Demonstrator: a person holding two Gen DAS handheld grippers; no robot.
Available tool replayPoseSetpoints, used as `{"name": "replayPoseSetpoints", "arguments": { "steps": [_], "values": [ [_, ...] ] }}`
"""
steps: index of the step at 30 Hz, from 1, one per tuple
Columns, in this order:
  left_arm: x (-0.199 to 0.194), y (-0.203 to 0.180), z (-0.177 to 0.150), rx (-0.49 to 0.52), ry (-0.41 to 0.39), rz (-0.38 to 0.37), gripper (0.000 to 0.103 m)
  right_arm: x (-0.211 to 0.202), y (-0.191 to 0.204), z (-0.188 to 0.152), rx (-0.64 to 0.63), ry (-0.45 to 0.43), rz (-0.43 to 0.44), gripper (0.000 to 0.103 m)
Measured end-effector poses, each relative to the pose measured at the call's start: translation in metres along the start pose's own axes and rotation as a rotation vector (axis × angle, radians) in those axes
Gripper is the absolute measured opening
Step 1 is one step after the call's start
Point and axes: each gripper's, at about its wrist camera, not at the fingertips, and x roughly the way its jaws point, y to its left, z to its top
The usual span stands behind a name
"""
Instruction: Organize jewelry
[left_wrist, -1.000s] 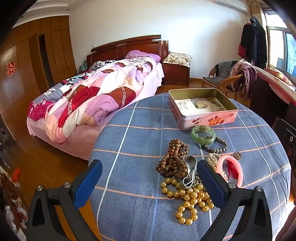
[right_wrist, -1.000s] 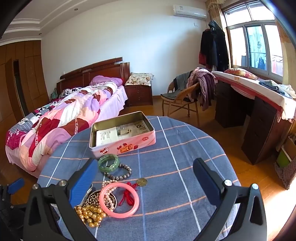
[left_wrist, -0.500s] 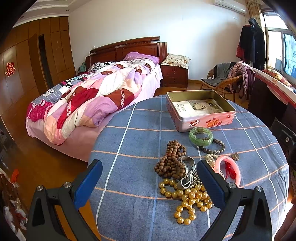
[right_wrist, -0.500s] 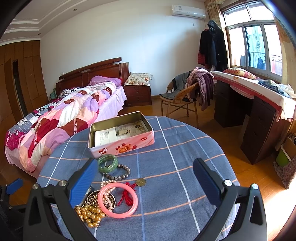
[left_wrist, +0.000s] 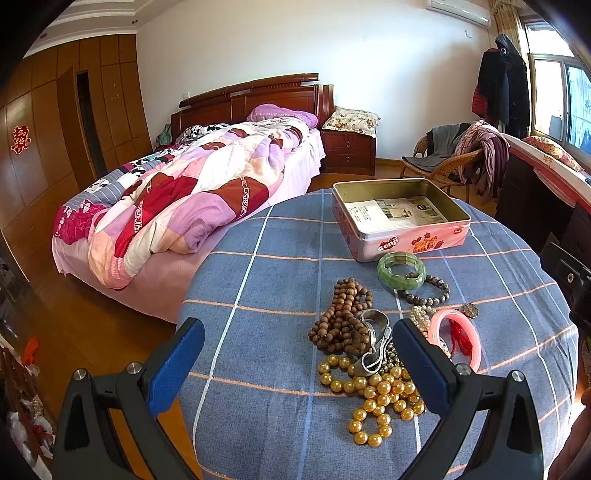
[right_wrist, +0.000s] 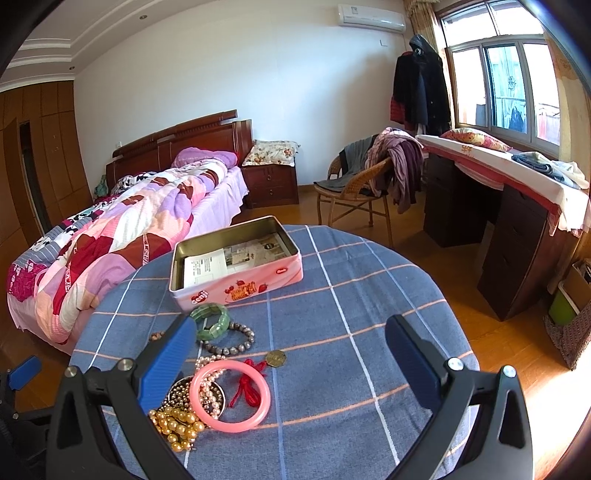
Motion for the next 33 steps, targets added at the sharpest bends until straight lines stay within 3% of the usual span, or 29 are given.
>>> {"name": "replayPoseSetpoints", "arguments": {
  "steps": [33],
  "values": [
    [0.0033, -0.0013, -0.0004, 0.009, -0.001, -0.003, 0.102, 0.0093, -0.0045, -0.0016, 0.019, 0.025, 0.001, 0.103]
  ]
}}
